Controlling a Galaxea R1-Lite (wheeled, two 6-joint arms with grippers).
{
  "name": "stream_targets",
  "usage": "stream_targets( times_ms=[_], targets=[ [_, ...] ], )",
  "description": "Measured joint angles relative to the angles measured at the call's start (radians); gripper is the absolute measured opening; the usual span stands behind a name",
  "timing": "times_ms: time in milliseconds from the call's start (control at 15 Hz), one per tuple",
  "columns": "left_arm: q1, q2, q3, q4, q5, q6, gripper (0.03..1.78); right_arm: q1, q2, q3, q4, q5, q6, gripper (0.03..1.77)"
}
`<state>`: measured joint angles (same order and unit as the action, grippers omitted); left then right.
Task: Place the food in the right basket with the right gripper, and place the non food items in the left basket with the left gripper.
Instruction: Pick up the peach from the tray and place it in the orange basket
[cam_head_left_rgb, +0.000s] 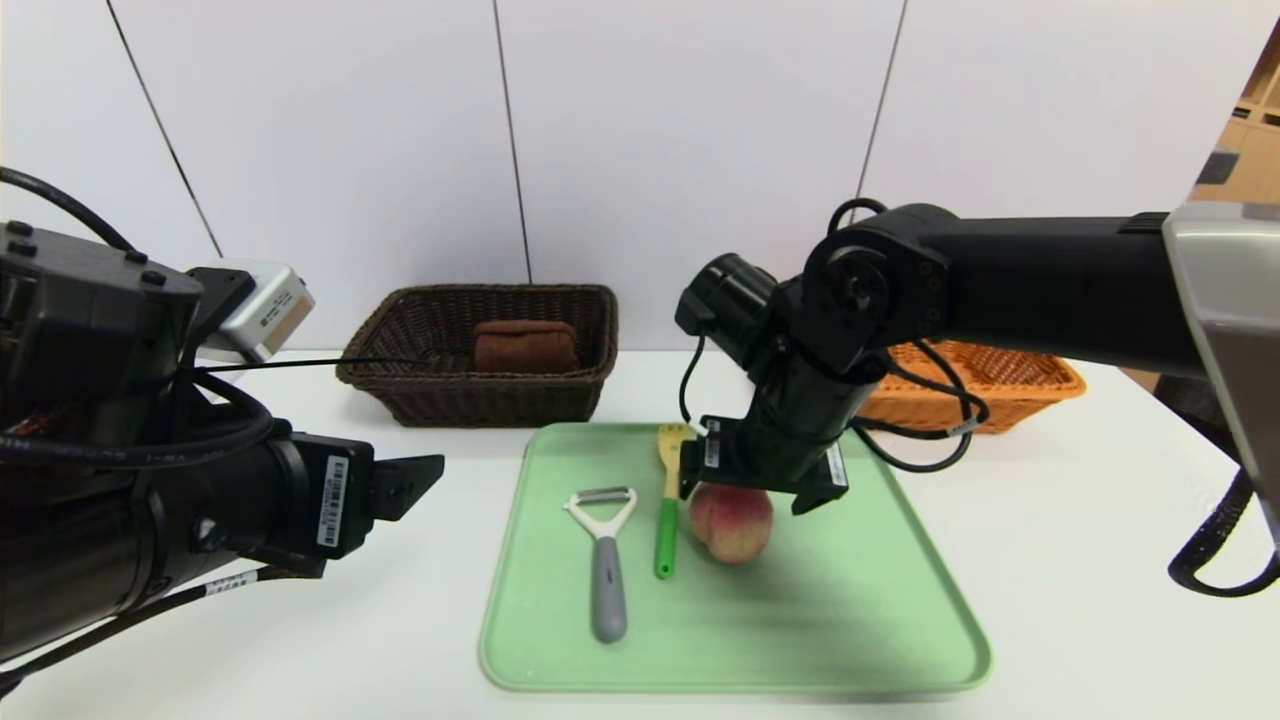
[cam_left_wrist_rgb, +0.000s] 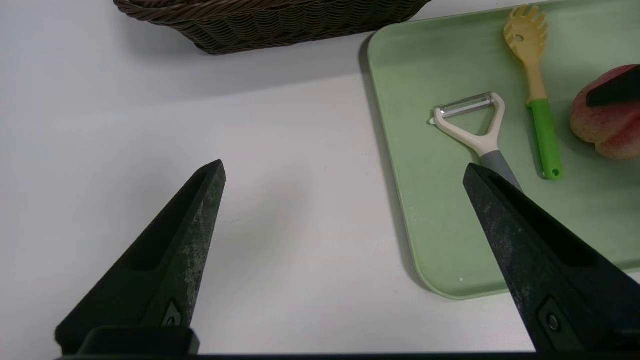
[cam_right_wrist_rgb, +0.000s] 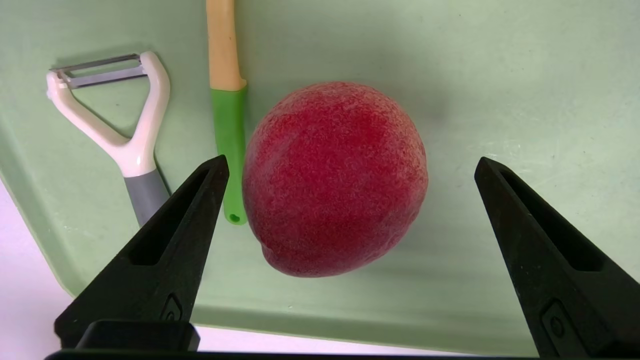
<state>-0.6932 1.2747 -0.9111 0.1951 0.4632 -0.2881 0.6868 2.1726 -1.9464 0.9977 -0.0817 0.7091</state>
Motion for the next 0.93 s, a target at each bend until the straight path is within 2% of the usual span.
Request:
stream_targets(
  times_ms=[933],
  targets=[
    [0.000,-0.004,0.001,0.000,0.000,-0.001,1.69,-0.004,0.038,0.000,-0.013,0.007,0.003,1.70]
  ],
)
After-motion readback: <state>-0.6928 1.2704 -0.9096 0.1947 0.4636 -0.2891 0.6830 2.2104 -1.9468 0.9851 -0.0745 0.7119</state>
